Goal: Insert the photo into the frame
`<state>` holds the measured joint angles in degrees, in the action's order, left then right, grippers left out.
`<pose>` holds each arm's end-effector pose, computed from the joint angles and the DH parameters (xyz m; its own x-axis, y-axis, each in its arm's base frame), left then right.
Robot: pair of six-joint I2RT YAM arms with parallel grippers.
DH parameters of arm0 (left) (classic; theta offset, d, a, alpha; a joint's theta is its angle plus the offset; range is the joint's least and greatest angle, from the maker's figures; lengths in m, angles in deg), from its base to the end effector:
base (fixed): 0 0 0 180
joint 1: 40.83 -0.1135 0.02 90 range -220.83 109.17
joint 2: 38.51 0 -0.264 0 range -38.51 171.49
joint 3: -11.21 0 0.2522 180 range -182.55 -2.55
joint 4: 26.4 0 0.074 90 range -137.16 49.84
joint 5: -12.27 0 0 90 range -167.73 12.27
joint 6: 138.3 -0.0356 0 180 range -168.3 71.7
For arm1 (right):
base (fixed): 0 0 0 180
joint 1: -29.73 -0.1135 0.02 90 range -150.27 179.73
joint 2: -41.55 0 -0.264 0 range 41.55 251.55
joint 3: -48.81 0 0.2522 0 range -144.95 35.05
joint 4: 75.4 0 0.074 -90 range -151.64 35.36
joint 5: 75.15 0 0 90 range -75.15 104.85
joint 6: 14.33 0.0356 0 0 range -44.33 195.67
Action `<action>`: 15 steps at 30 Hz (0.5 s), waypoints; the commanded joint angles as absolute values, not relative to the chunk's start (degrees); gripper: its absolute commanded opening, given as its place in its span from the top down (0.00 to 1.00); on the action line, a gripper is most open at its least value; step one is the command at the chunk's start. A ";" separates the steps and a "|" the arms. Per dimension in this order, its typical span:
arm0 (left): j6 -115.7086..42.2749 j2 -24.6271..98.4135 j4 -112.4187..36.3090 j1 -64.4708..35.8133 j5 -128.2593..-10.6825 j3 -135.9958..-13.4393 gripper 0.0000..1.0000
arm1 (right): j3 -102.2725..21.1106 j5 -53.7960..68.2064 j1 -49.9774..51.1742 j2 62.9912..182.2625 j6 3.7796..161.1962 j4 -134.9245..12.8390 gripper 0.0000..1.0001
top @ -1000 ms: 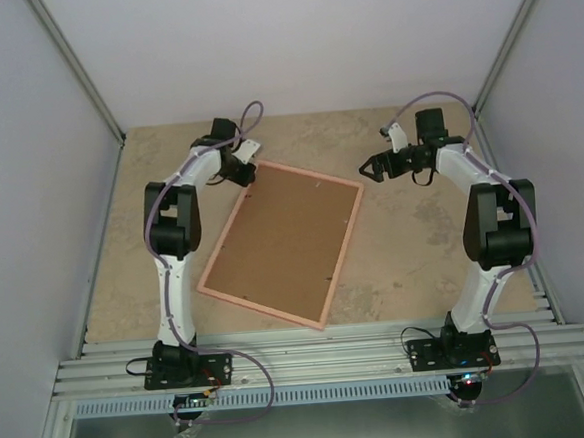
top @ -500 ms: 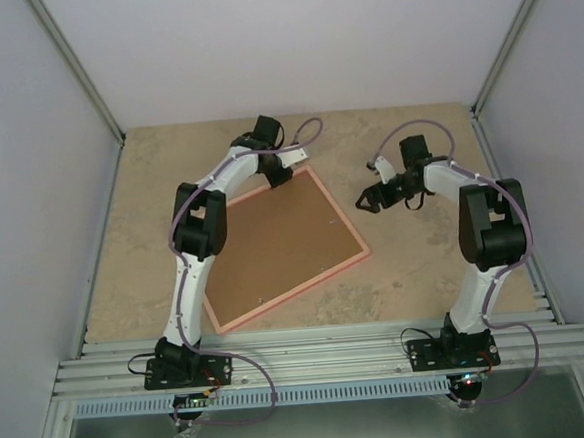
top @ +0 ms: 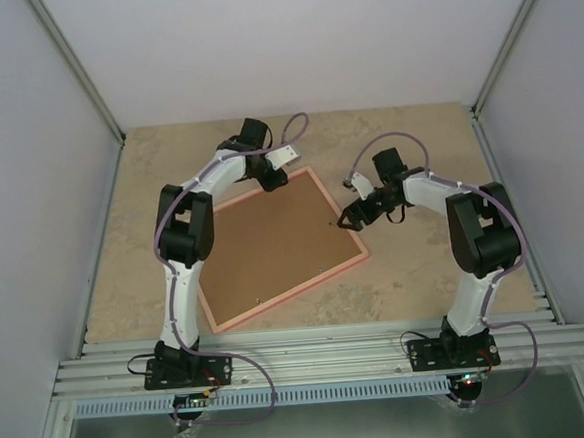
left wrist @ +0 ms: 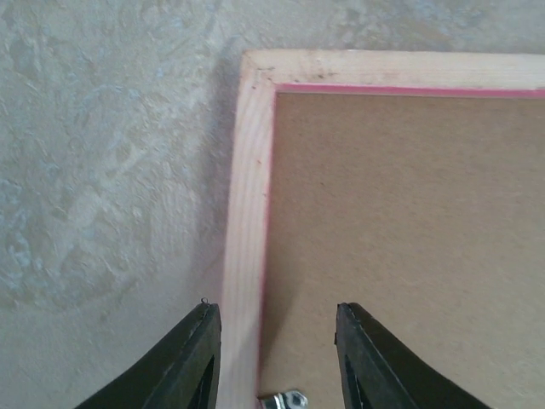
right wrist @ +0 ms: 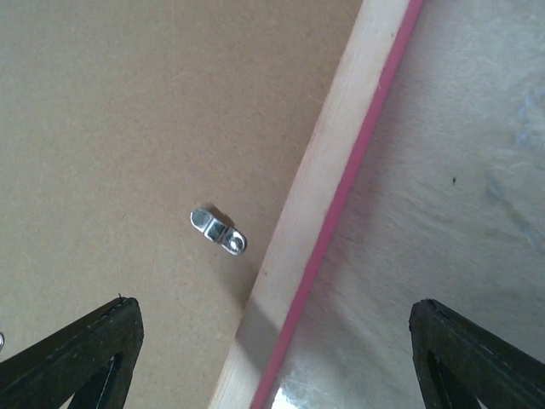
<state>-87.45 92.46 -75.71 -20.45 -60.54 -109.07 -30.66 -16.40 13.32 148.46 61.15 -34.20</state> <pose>0.4603 -0.1822 0.1725 -0.3321 0.7668 -0.5493 0.8780 0.4642 0.1172 0.3388 0.1190 0.1526 -0.7588 -0.4469 -0.4737 -0.6333 0.6763 0.3764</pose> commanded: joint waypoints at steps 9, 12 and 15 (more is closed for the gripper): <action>-83.40 92.54 -72.42 -20.53 -61.12 -105.77 0.62 | -34.76 -10.19 9.16 154.15 63.53 -36.37 0.16; -83.51 93.17 -72.42 -20.53 -61.76 -105.58 0.64 | -34.18 -9.13 8.82 155.08 63.41 -36.88 0.19; -83.64 93.32 -72.69 -20.53 -61.79 -105.26 0.66 | -34.58 -6.89 8.79 156.22 64.34 -37.05 0.25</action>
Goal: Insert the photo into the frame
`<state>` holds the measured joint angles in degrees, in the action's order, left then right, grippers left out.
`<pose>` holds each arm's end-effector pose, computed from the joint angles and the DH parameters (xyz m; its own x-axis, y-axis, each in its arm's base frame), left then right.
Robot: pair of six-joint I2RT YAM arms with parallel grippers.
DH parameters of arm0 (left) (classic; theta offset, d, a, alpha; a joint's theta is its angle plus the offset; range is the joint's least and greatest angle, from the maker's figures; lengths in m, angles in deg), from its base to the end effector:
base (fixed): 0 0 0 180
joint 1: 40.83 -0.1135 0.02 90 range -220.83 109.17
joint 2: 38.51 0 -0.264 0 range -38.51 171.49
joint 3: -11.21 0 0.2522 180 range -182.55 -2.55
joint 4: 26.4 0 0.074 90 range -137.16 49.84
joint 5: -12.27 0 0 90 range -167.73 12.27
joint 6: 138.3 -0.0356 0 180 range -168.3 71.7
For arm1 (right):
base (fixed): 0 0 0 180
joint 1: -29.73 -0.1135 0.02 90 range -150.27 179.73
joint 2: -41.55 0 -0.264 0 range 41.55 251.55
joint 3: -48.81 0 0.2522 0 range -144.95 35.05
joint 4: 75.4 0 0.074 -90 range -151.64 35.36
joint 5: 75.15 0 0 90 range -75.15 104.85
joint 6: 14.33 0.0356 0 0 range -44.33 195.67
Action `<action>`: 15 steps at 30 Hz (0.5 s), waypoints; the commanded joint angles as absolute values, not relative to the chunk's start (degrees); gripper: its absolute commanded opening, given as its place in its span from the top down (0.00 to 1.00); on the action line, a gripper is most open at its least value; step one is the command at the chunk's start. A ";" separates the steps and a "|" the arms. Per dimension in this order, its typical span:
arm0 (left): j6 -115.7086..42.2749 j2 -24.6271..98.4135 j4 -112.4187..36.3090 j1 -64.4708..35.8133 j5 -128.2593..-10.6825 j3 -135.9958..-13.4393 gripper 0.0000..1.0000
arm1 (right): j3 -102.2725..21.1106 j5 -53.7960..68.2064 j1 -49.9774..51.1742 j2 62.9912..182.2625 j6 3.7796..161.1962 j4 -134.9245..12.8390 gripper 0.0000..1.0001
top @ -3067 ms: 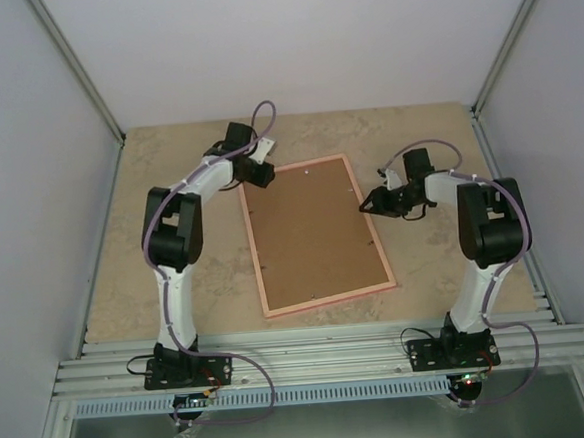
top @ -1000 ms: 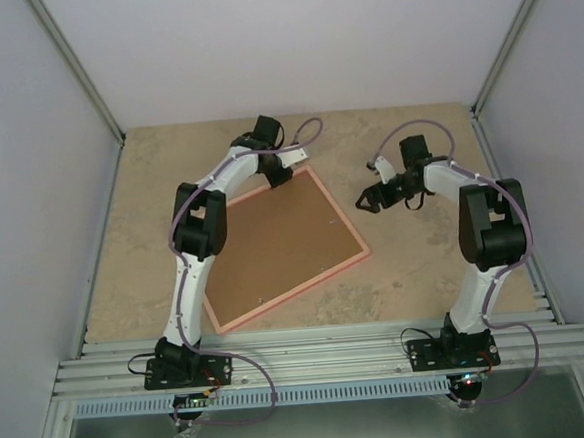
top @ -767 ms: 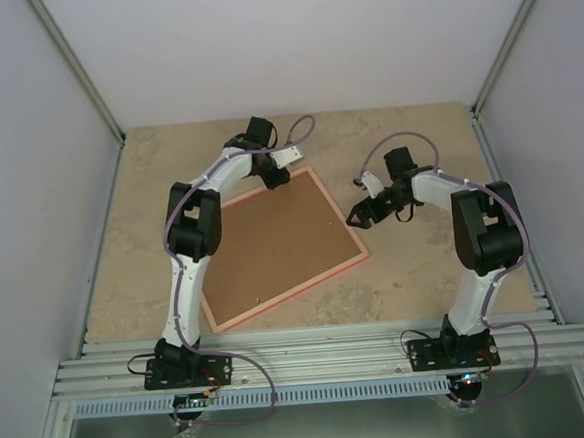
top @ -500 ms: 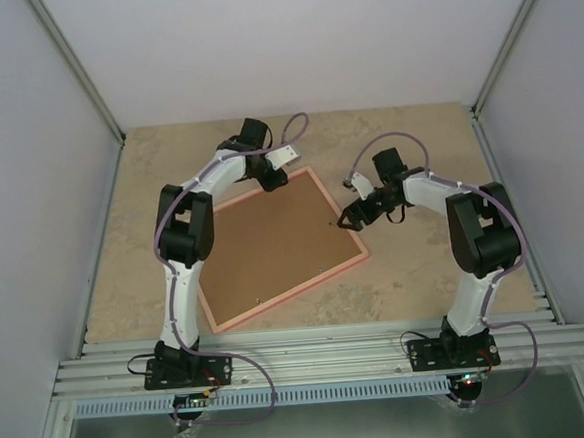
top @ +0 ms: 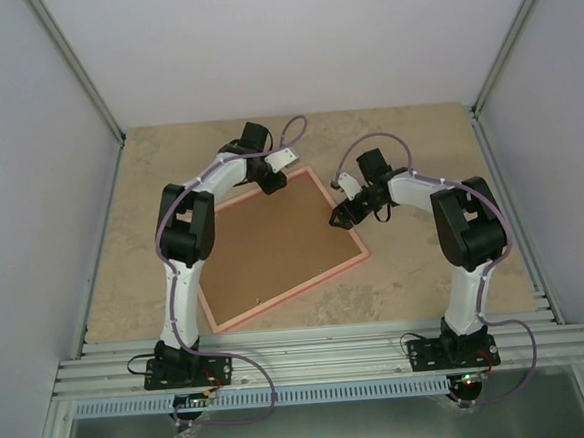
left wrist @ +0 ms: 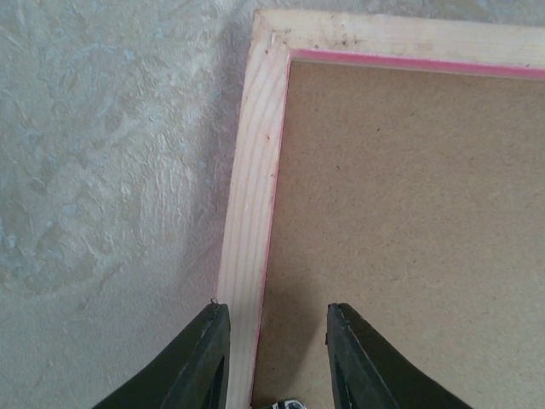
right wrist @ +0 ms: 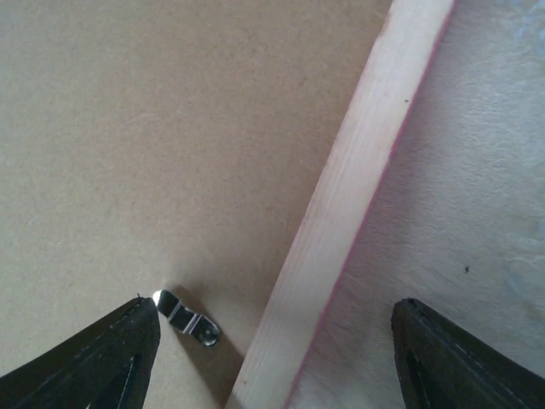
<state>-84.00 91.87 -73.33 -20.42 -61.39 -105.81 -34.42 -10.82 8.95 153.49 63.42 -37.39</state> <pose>0.4558 -0.1803 0.1624 -0.3895 0.7424 -0.5451 0.8529 0.5141 0.0908 0.3515 0.1499 0.1398 -0.7375 -0.4844 -0.4707 -0.6511 0.6950 0.3050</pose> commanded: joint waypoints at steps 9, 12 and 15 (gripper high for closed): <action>-84.80 92.80 -72.42 -20.53 -61.95 -103.62 0.69 | -34.57 -1.02 8.55 158.02 65.39 -36.40 0.38; -84.58 92.86 -72.34 -20.53 -61.92 -103.30 0.70 | -33.79 -1.43 8.54 157.49 63.80 -36.43 0.33; -84.37 92.88 -72.24 -20.53 -61.83 -103.07 0.70 | -33.23 -1.84 8.54 156.32 61.97 -36.19 0.32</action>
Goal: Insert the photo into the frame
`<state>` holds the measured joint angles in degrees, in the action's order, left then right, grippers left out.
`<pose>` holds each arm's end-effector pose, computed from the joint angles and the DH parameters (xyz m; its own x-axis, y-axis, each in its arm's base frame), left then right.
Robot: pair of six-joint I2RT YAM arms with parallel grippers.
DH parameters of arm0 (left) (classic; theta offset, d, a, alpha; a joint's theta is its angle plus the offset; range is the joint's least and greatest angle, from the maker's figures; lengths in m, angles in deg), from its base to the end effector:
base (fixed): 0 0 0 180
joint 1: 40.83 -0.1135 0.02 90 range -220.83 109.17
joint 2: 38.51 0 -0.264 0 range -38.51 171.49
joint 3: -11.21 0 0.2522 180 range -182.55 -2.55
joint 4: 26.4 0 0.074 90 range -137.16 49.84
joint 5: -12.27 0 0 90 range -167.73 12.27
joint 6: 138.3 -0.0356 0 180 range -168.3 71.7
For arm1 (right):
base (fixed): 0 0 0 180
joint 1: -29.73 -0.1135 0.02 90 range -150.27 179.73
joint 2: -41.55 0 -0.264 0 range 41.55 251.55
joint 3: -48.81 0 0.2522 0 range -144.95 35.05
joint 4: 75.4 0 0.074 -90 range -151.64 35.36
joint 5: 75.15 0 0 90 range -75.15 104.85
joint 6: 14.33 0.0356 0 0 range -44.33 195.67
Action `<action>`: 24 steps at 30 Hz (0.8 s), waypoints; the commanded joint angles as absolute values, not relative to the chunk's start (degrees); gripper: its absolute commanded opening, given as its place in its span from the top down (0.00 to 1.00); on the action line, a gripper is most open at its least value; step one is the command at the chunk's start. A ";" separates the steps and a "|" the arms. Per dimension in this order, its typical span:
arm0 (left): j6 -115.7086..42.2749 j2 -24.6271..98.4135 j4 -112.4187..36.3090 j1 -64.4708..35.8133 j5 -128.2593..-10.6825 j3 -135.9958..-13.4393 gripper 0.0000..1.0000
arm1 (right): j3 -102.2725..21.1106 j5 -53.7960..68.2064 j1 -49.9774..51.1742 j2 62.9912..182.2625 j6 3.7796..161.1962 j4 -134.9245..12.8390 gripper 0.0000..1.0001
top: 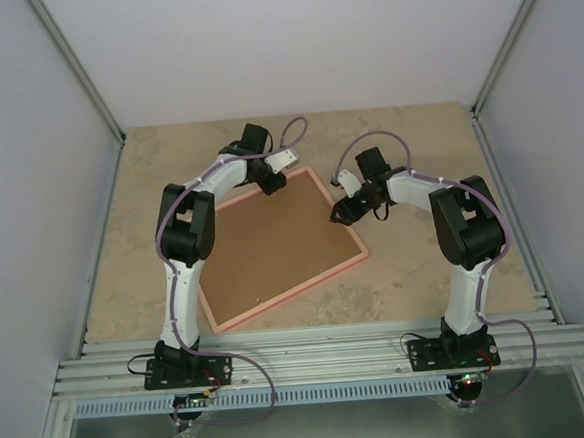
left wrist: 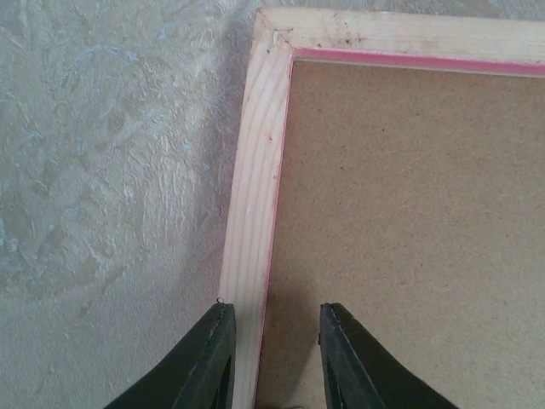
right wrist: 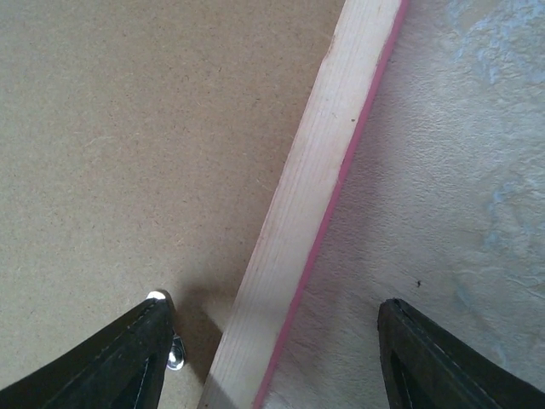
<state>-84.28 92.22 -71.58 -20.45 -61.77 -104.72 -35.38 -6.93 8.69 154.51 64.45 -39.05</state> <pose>0.4561 -0.1799 0.1554 -0.3843 0.7454 -0.5447 0.8521 0.5134 0.1013 0.3584 0.1520 0.1381 -0.7373 -0.4772 -0.4782 -0.6347 0.7318 0.2483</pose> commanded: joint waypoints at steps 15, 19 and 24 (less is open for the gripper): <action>-83.57 92.53 -72.06 -20.54 -60.29 -103.01 0.70 | -37.27 -10.85 8.44 152.61 65.23 -32.34 0.24; -83.69 92.53 -71.86 -20.53 -60.24 -103.01 0.71 | -36.51 -3.98 6.76 154.25 64.03 -33.82 0.26; -83.84 92.53 -71.90 -20.53 -60.40 -102.89 0.71 | -34.91 0.42 5.72 155.74 64.71 -35.54 0.33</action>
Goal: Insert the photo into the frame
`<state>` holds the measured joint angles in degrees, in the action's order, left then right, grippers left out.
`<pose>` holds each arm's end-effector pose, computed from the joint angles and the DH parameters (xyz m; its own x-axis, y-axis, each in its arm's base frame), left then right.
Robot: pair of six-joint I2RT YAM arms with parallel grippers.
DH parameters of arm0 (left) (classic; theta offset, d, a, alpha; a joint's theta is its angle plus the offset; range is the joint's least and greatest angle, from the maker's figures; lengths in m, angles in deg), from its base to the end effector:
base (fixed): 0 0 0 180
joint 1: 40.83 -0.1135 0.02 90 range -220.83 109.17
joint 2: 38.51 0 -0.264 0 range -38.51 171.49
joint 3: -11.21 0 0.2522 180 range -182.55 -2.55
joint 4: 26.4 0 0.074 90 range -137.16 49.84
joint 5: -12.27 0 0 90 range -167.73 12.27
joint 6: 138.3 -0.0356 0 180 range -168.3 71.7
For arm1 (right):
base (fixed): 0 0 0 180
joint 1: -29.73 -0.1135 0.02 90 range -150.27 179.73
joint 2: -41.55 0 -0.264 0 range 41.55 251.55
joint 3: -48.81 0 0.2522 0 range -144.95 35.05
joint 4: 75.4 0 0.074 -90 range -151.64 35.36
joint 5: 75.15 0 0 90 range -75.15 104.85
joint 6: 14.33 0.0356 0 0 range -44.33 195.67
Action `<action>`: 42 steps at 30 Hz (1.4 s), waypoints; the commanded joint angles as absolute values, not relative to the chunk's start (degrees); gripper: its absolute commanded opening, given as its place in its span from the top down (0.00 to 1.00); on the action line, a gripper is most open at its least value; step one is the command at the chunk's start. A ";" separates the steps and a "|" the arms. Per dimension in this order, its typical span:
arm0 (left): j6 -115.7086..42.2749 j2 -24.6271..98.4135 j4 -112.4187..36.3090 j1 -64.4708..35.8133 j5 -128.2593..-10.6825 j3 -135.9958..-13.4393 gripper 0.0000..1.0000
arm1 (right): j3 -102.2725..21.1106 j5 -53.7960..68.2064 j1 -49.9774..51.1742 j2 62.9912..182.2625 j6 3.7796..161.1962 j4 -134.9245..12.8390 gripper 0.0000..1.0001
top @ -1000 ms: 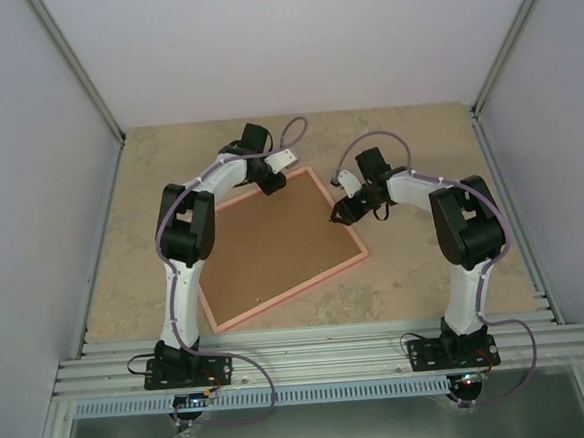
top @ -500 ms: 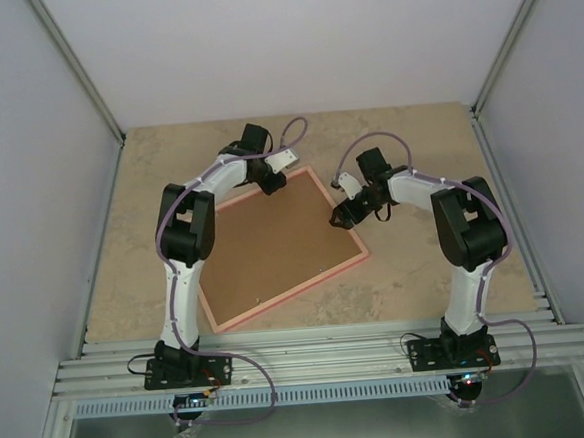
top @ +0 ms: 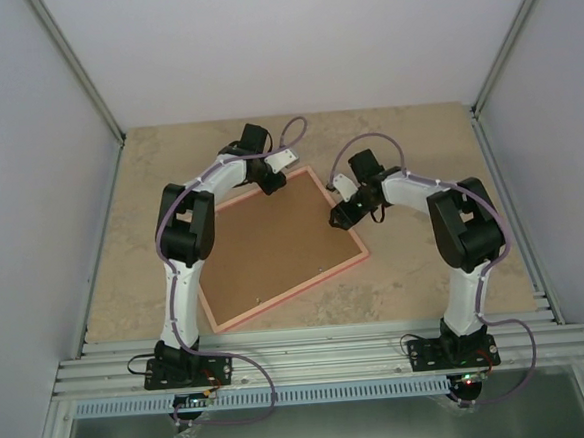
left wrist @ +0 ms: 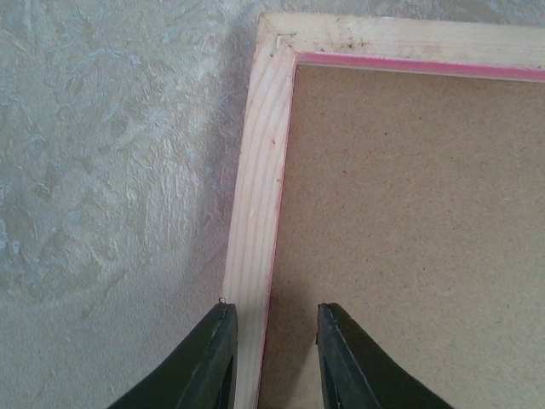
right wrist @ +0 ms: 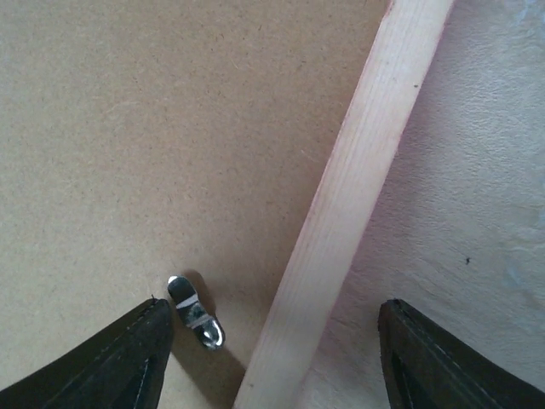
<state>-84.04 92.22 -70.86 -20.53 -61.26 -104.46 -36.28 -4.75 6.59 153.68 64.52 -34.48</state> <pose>0.4567 -0.1797 0.1548 -0.3829 0.7389 -0.5544 0.8516 0.5149 0.0980 0.3488 0.1621 0.1437 -0.7423 -0.5153 -0.4283 -0.6416 0.7309 0.2325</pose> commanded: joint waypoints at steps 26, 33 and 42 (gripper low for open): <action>-84.13 89.94 -69.78 -20.60 -61.80 -99.00 0.88 | -33.73 10.76 9.45 160.11 67.31 -33.66 0.74; -83.97 89.86 -69.42 -20.70 -61.53 -98.52 0.88 | -33.22 6.46 10.34 158.37 66.55 -33.68 0.83; -80.62 91.15 -71.27 -20.88 -60.08 -104.30 0.77 | -36.04 6.45 10.64 157.03 66.01 -33.10 0.79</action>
<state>-82.89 90.41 -68.76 -20.56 -61.09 -101.46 -36.69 0.63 9.78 154.51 67.73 -40.45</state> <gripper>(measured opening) 0.204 0.210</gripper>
